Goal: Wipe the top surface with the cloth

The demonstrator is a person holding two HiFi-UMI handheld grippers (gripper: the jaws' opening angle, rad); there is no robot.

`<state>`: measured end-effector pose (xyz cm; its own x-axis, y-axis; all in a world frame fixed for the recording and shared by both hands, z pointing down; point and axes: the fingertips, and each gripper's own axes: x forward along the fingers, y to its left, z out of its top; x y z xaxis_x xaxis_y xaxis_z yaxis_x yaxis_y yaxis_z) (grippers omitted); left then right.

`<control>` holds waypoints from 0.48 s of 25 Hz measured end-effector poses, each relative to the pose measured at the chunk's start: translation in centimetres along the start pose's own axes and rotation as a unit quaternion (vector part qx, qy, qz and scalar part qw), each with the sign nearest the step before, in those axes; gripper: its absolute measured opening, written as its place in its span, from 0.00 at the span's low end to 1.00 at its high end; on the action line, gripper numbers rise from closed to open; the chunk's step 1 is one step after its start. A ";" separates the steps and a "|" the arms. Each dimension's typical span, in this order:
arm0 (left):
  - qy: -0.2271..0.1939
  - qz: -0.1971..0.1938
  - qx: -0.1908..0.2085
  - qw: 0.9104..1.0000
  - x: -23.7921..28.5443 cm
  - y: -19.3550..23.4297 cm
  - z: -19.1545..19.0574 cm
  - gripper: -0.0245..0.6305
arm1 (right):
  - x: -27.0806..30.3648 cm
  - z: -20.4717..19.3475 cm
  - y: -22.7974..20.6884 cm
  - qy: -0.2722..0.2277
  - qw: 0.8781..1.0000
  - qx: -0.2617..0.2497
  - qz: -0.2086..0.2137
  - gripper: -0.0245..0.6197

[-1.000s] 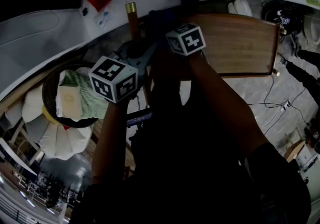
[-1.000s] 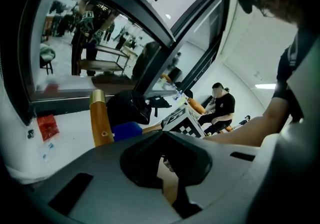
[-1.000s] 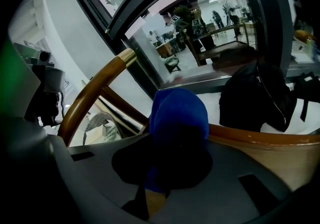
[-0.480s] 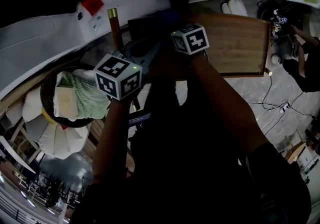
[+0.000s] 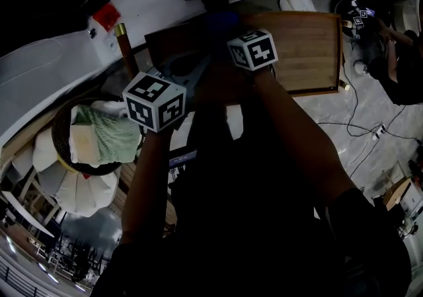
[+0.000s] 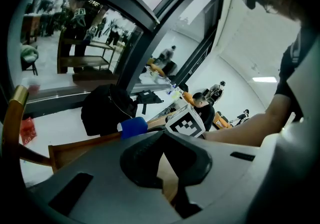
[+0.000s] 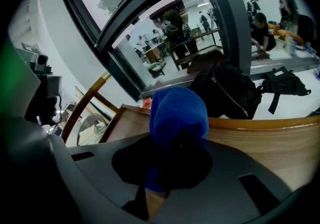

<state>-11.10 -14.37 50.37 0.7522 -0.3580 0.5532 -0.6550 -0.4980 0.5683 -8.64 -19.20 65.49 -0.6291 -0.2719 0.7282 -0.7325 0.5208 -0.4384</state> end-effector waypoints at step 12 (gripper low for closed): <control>0.027 -0.010 0.008 1.000 5.1 -3.0 -0.1 0.05 | -4.6 -0.7 -6.1 -0.020 0.999 0.013 -0.024 0.13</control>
<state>-5.30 -14.65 51.52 0.7605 -0.3046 0.5735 -0.6377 -0.5170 0.5710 -1.13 -20.61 65.19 -0.6024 -0.3285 0.7275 -0.7683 0.4857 -0.4169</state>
